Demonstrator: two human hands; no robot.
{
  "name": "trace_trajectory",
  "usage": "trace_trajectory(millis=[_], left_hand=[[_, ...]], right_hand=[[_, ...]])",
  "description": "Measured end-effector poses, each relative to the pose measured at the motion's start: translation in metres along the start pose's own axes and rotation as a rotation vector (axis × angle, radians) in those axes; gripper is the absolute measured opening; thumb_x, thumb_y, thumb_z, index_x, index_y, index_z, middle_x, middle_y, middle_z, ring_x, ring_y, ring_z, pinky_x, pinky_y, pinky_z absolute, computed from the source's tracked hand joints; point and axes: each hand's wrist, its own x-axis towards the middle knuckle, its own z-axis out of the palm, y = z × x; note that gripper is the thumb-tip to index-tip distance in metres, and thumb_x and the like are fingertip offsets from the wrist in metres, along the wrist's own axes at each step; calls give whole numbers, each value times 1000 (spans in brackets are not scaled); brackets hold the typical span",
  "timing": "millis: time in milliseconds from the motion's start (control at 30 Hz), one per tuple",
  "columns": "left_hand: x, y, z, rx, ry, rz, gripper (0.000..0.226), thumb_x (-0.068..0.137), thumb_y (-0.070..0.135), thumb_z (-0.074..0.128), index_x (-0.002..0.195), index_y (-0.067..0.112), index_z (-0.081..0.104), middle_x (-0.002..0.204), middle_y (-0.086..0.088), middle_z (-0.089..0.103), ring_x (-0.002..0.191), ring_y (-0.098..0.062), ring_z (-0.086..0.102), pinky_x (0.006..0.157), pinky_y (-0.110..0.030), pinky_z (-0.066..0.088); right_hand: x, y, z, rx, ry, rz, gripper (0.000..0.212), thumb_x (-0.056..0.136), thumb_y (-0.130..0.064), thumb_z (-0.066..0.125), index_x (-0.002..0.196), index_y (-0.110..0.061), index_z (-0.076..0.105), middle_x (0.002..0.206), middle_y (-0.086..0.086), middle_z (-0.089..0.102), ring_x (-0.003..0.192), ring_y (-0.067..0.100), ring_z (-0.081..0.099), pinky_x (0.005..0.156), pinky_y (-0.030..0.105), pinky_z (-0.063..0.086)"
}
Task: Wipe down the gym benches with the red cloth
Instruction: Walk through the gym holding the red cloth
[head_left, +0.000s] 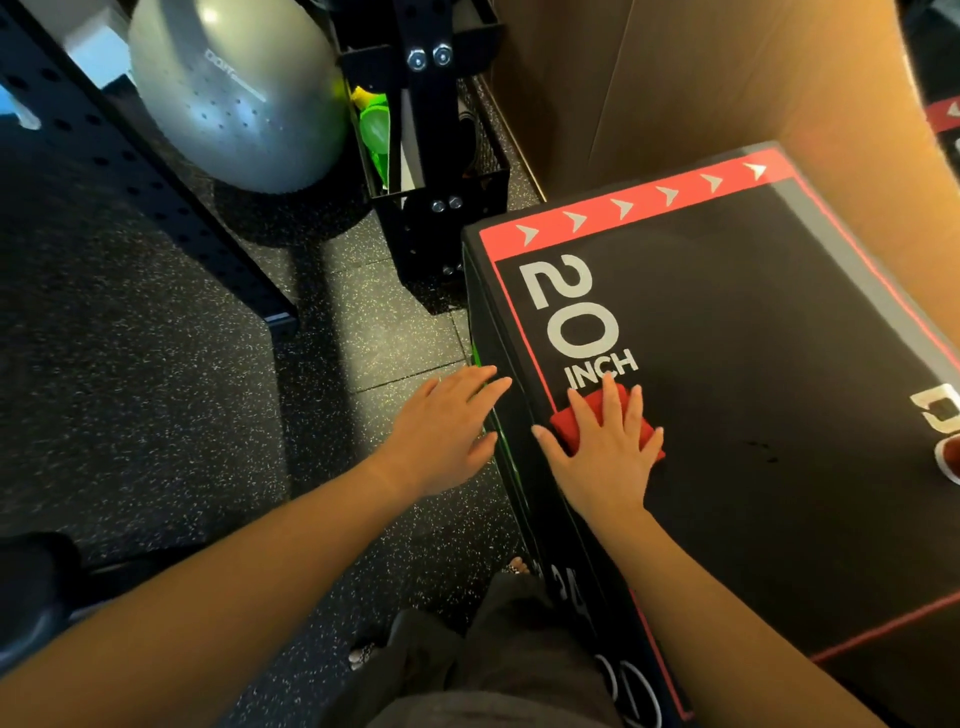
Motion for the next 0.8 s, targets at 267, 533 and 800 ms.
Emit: trace_trajectory(millis=[267, 533, 800], left_hand=[[-20, -7, 1, 5, -22, -11, 63, 96, 40, 40, 150, 25, 12, 157, 2, 17, 144, -15, 17, 117, -42, 22], [-32, -12, -9, -14, 1, -56, 67, 95, 38, 45, 150, 25, 10, 157, 3, 16, 144, -15, 18, 118, -41, 20], [-107, -47, -11, -46, 44, -199, 66, 95, 38, 46, 150, 24, 13, 156, 0, 19, 142, -17, 23, 116, -41, 25]], right_hand=[[0, 8, 6, 1, 90, -97, 45, 95, -34, 52, 138, -22, 47, 156, 5, 24, 144, 30, 14, 111, 54, 24], [-22, -13, -11, 336, -39, -290, 43, 95, -26, 52, 137, -21, 46, 150, -7, 34, 140, 12, 27, 114, 37, 26], [-64, -89, 15, 643, -151, -398, 37, 98, -26, 49, 134, -18, 49, 136, -5, 51, 124, 9, 46, 108, 26, 35]])
